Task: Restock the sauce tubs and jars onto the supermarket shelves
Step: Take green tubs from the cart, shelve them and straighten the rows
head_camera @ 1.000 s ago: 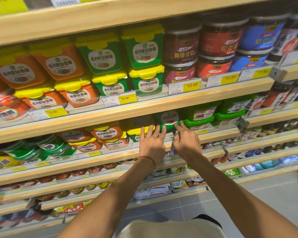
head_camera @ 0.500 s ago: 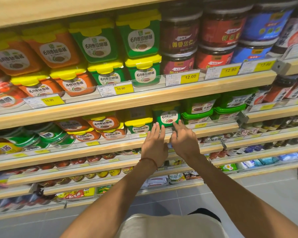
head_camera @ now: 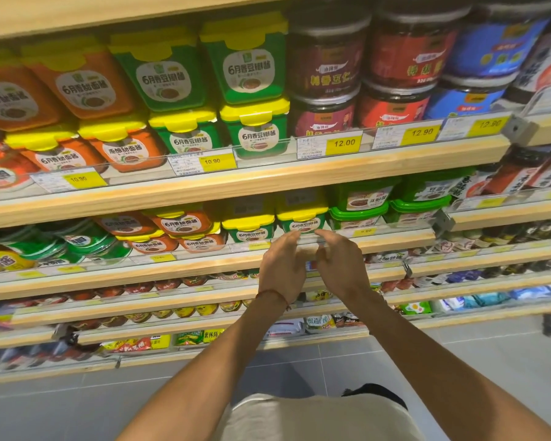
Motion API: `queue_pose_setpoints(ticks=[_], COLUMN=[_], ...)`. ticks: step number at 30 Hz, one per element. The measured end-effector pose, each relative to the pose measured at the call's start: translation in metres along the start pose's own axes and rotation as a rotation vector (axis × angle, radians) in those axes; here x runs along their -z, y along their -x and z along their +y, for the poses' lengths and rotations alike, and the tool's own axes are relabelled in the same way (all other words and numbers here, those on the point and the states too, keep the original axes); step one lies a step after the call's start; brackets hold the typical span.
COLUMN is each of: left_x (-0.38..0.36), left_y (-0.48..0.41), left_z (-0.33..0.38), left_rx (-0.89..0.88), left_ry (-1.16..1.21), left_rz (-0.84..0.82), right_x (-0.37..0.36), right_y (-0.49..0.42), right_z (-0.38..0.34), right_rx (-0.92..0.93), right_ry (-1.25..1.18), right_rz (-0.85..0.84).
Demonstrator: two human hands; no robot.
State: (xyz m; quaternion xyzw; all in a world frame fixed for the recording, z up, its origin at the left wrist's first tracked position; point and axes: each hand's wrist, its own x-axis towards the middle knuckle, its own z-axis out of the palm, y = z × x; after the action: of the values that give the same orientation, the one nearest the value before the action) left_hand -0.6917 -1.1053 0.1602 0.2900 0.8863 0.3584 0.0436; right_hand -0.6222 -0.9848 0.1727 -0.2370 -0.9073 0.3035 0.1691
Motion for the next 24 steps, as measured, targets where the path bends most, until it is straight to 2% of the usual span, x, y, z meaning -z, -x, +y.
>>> queue_pose_setpoints(ticks=[7,13,19,24], left_x=[0.004,-0.023,-0.077,-0.140], left_y=[0.005,0.018,0.038,0.056], left_z=[0.018,0.041,0.084,0.140], left_rx=[-0.084,-0.268,-0.377,-0.530], left_ry=[-0.117,-0.159,-0.179,-0.207], left_rz=[-0.195,-0.400,-0.638,-0.734], right_x=[0.027,0.054,0.090,0.125], right_y=[0.029,0.080,0.148,0.207], right_z=[0.019,0.049,0.085,0.136], right_rx=[-0.092,-0.280,-0.551,-0.736], right_ry=[0.050,0.091,0.150,0.161], right_rz=[0.049,0.119,0.250,0.382])
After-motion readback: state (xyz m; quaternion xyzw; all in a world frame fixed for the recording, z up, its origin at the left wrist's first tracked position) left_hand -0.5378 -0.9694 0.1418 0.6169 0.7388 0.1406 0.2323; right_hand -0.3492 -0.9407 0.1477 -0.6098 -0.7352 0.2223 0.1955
